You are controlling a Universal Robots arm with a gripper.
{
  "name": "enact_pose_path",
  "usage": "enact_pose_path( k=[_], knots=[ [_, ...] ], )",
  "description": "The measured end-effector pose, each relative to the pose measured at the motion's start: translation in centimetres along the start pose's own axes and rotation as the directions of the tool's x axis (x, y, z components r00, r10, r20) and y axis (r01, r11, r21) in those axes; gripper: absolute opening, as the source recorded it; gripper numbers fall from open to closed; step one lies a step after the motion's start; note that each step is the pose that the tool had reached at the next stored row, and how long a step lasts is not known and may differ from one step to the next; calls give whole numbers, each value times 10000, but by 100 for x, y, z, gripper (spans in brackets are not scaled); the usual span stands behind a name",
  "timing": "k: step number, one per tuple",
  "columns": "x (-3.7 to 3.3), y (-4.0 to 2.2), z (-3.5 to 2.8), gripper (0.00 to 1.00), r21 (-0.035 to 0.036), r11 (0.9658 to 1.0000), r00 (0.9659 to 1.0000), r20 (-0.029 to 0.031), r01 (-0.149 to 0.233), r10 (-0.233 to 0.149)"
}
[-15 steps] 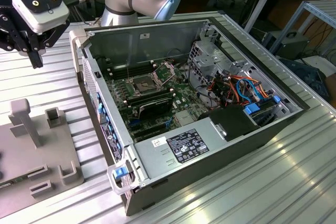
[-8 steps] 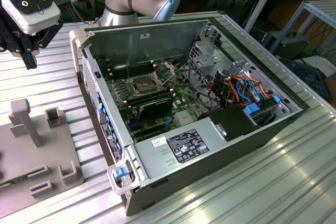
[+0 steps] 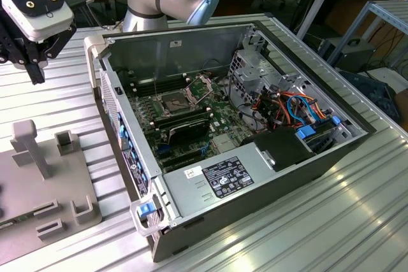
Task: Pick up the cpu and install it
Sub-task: 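Reach for the cpu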
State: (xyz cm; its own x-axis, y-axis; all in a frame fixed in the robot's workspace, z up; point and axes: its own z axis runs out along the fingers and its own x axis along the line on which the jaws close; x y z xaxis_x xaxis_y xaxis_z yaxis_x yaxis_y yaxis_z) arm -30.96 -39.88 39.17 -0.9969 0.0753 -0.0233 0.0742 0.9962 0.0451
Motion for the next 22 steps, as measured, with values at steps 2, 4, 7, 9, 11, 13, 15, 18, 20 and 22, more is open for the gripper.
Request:
enact_pose_path(
  k=[2, 4, 7, 9, 11, 13, 15, 18, 20, 22],
  knots=[
    [13, 0, 0, 11, -1, 10000, 10000, -1, -3, 3],
    [28, -2, 0, 11, -1, 10000, 10000, 1, 0, 0],
    [65, -5, 0, 11, 0, 10000, 10000, 0, 0, 0],
    [110, -9, 1, 11, 0, 10000, 10000, -1, 0, 0],
    [150, -11, 3, 11, -1, 10000, 10000, 1, -1, 1],
    [193, -15, 6, 11, 0, 10000, 10000, 0, -1, 1],
    [247, -19, 11, 11, 0, 10000, 10000, 0, -1, 1],
    [307, -24, 17, 11, 0, 10000, 10000, 0, 0, 0],
    [337, -26, 20, 11, 0, 10000, 10000, 0, 0, 0],
    [356, -28, 22, 11, -1, 10000, 10000, 1, 0, 0]
  ],
)
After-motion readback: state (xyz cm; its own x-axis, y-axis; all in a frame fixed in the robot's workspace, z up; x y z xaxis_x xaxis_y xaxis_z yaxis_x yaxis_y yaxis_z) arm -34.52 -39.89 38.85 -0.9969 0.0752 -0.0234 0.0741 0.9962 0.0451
